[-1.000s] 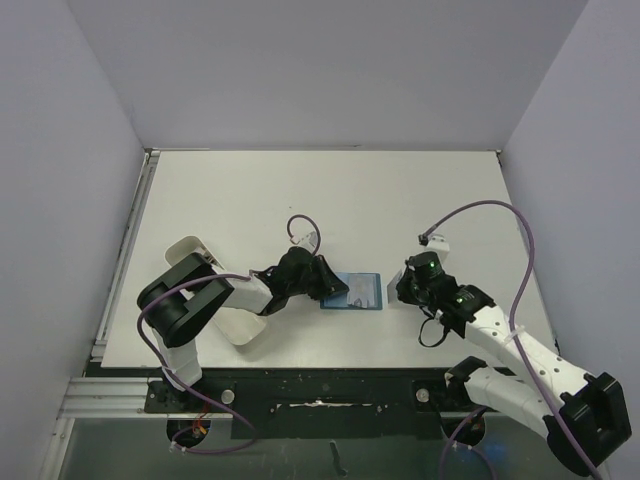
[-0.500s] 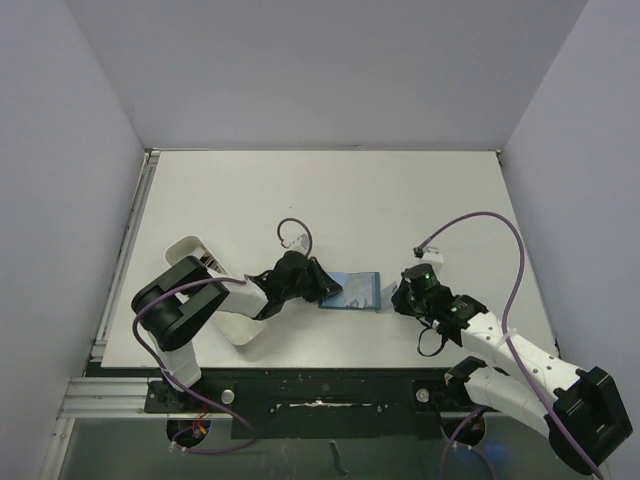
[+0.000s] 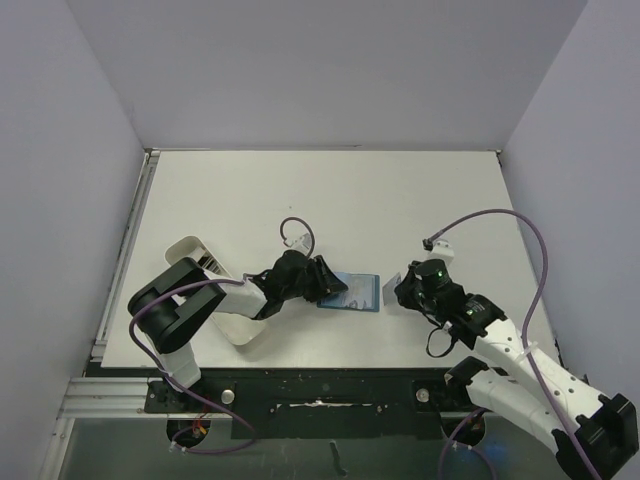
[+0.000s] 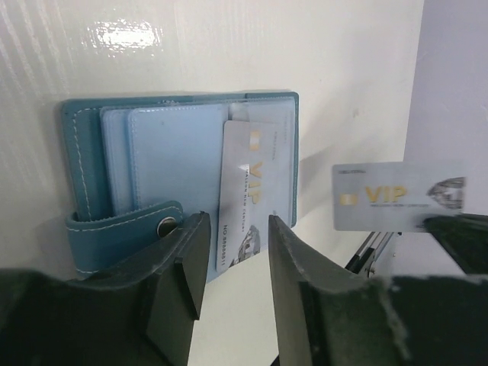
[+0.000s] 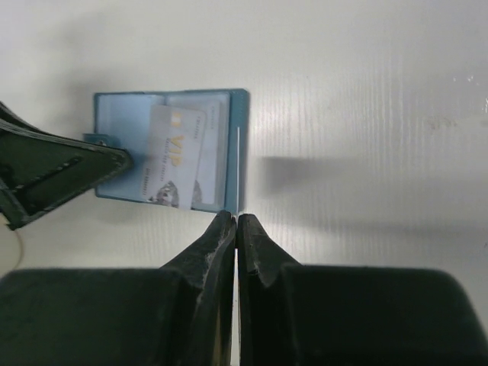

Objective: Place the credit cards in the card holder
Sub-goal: Insert the credit card into the card holder.

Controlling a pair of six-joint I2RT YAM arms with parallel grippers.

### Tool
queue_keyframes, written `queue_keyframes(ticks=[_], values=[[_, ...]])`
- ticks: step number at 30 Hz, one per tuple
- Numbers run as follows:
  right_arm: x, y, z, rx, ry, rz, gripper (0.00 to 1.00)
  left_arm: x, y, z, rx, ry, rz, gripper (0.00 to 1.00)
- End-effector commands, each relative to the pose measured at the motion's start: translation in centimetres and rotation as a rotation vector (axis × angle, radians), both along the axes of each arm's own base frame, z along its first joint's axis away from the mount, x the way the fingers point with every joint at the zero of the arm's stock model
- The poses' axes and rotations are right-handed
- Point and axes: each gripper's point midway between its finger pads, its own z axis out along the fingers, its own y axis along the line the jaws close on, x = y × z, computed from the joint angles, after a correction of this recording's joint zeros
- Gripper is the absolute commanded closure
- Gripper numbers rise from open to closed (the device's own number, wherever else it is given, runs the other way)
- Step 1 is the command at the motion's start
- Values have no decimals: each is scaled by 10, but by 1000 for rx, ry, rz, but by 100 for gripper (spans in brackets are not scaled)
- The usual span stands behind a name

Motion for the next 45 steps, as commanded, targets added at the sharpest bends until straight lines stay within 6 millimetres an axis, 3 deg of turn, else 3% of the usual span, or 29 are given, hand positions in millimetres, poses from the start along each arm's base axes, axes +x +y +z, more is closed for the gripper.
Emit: queue_keyframes(ticks=[1, 6, 12, 21, 28, 31, 38, 45], values=[[13, 8, 38, 34, -100, 20, 100, 8, -15, 23, -37, -68, -42, 61], [21, 26, 36, 88, -106, 59, 100, 8, -13, 18, -12, -63, -40, 56], [31, 31, 24, 95, -99, 61, 100, 10, -12, 14, 9, -60, -40, 55], [10, 7, -27, 9, 30, -15, 100, 9, -14, 11, 13, -40, -41, 55], [-1, -1, -44, -8, 69, -30, 100, 3, -16, 8, 2, -24, -53, 56], [-2, -2, -45, -9, 72, -29, 100, 1, -19, 15, -48, -21, -49, 59], [-3, -1, -47, -4, 77, -25, 100, -2, -25, 29, -106, -28, -63, 79], [-4, 0, -47, -2, 78, -25, 100, -11, -31, 40, -197, -9, -80, 78]])
